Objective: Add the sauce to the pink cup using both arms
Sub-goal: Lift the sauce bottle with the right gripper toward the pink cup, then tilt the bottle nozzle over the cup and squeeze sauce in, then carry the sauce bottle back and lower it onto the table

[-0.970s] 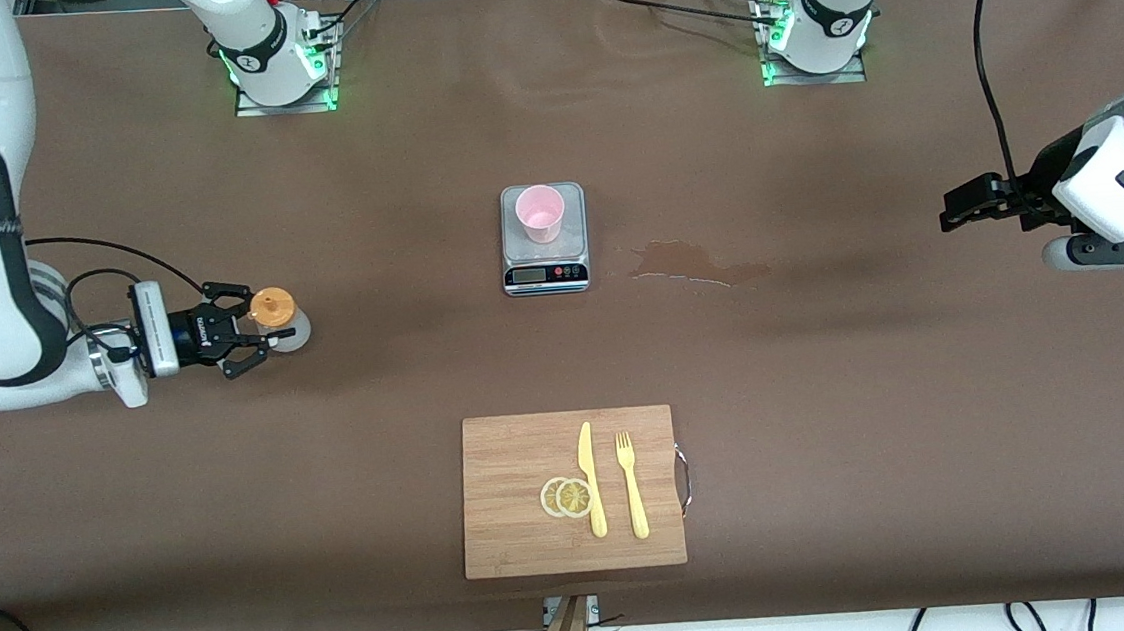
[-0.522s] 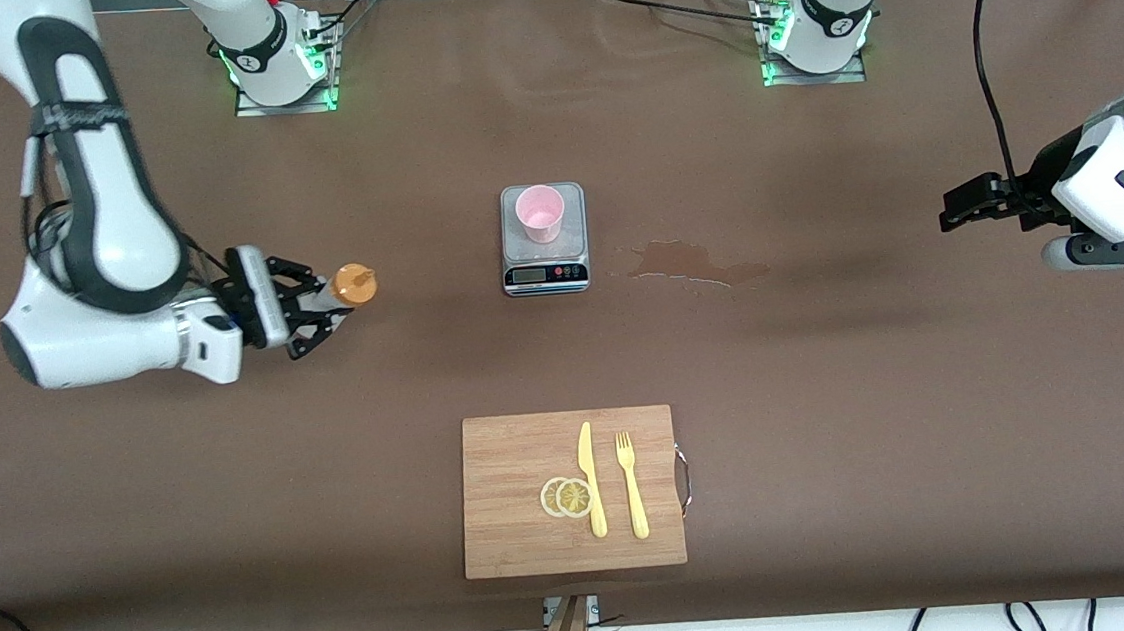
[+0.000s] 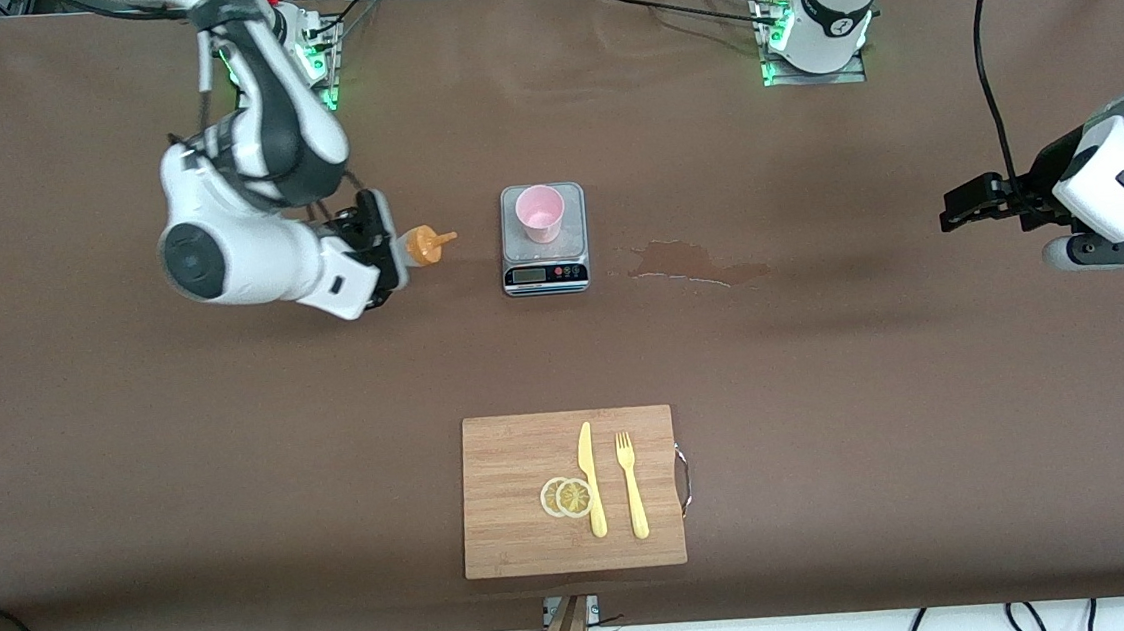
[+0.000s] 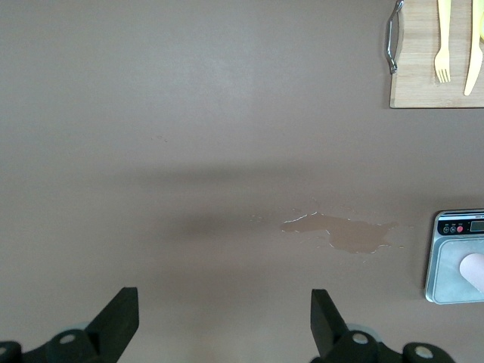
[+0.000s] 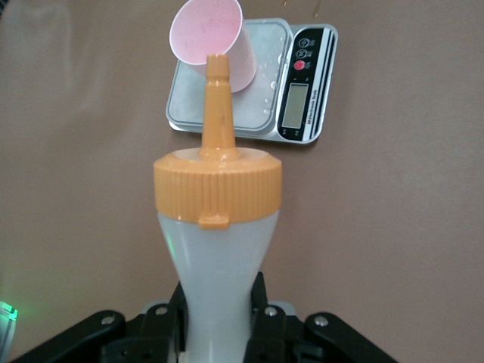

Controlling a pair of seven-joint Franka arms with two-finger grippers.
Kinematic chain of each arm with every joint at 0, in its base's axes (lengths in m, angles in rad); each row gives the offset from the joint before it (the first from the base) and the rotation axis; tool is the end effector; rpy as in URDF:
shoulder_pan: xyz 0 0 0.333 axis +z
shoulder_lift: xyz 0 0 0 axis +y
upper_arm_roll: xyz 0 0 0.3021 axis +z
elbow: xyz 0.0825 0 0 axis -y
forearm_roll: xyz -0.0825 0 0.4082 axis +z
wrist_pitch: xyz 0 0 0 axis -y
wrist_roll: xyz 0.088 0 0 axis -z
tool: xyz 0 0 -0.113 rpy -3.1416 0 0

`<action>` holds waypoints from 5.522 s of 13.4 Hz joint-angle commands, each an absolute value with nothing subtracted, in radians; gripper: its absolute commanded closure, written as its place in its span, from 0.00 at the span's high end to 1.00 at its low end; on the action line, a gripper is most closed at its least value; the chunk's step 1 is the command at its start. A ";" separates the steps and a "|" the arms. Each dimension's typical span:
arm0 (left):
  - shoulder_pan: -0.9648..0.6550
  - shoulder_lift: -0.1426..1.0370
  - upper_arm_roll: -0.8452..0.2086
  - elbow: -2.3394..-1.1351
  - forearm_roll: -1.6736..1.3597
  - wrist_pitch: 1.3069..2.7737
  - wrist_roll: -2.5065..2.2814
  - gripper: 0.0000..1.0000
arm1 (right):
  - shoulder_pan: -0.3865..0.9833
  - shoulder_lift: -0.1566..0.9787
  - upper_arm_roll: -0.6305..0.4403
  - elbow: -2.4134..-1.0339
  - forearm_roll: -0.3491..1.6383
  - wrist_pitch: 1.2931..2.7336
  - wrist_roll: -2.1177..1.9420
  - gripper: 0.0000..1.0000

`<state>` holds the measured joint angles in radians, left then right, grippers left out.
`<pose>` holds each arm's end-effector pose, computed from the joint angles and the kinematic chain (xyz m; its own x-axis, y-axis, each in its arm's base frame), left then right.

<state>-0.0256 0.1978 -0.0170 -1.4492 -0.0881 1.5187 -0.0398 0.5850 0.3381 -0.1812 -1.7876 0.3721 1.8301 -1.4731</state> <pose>0.6254 -0.0361 0.5414 0.9913 -0.0073 -0.1312 0.0041 -0.9963 0.0859 0.5580 0.2786 0.3183 -0.1174 0.9676 0.2238 0.9294 0.1864 -0.3186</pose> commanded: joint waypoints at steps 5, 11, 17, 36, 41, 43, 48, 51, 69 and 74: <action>-0.021 0.206 -0.023 -1.425 -0.074 1.503 -0.046 1.00 | 0.817 0.307 -0.187 -1.825 0.102 1.852 -1.085 0.13; -0.020 0.206 -0.023 -1.425 -0.075 1.503 -0.046 1.00 | 0.949 0.344 -0.187 -1.822 -0.066 1.841 -0.820 0.14; -0.017 0.210 -0.023 -1.425 -0.077 1.503 -0.044 1.00 | 1.072 0.368 -0.187 -1.813 -0.256 1.807 -0.565 0.14; -0.014 0.212 -0.021 -1.424 -0.081 1.503 -0.044 1.00 | 1.089 0.240 -0.230 -1.857 -0.152 1.801 -0.643 0.15; -0.014 0.212 -0.021 -1.424 -0.081 1.503 -0.043 1.00 | 1.088 0.104 -0.322 -2.051 -0.042 2.008 -0.785 0.15; -0.014 0.212 -0.021 -1.424 -0.081 1.503 -0.043 1.00 | 1.088 0.097 -0.354 -2.051 0.024 2.029 -0.842 0.15; -0.014 0.212 -0.021 -1.425 -0.083 1.503 -0.043 1.00 | 1.088 0.074 -0.552 -2.054 0.323 2.048 -1.186 0.15; -0.014 0.212 -0.021 -1.424 -0.083 1.503 -0.043 1.00 | 1.088 0.075 -0.685 -2.054 0.518 2.028 -1.430 0.15; -0.018 0.212 -0.021 -1.424 -0.081 1.503 -0.044 1.00 | 0.320 0.736 -0.676 -1.861 1.213 1.223 -2.627 0.17; -0.021 0.212 -0.021 -1.424 -0.081 1.503 -0.044 1.00 | 0.112 0.830 -0.466 -1.789 1.209 1.224 -2.729 0.17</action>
